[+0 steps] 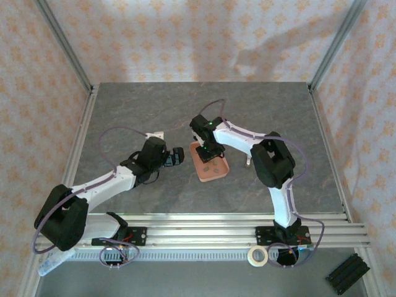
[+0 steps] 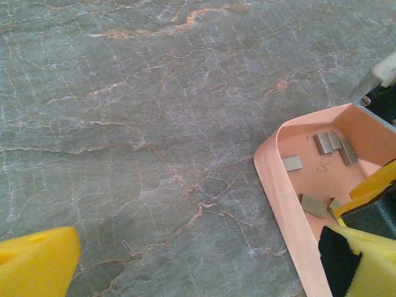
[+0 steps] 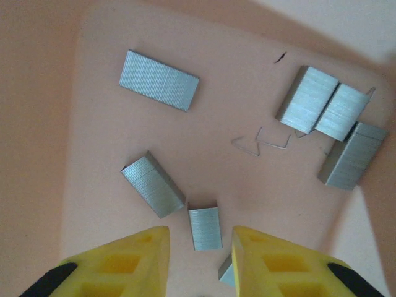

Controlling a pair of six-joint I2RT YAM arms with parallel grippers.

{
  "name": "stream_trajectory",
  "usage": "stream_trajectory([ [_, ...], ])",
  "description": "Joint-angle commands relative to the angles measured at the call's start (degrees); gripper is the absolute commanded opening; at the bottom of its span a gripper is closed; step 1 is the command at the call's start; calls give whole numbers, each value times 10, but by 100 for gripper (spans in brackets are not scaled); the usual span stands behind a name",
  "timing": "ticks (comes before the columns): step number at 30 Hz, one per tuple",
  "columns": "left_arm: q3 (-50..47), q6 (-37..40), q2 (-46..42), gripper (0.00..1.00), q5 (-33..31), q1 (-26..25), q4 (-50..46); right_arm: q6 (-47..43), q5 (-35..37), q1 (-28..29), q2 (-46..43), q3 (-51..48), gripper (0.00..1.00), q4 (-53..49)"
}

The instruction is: Load the staples into the stapler

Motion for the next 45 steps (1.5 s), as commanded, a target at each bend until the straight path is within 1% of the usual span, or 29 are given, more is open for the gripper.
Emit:
stream_trajectory([
  [1, 10, -3, 9, 100, -15, 5, -4, 3, 27, 0, 14, 16, 32, -14],
  [11, 14, 1, 10, 100, -15, 5, -10, 11, 16, -5, 38, 28, 32, -10],
  [15, 14, 3, 11, 100, -16, 5, -11, 19, 8, -12, 50, 36, 28, -10],
  [19, 14, 4, 11, 100, -16, 5, -12, 21, 2, -16, 63, 43, 27, -23],
  [26, 12, 6, 7, 100, -17, 5, -12, 23, 4, -16, 71, 38, 27, -43],
  [33, 10, 8, 2, 100, -16, 5, -11, 22, 8, -16, 63, 40, 25, -43],
  [42, 6, 10, -9, 100, -18, 5, -14, 16, 8, -16, 77, 44, 25, -38],
  [45, 6, 10, -11, 100, -17, 4, -15, 14, 3, -16, 84, 49, 22, -35],
])
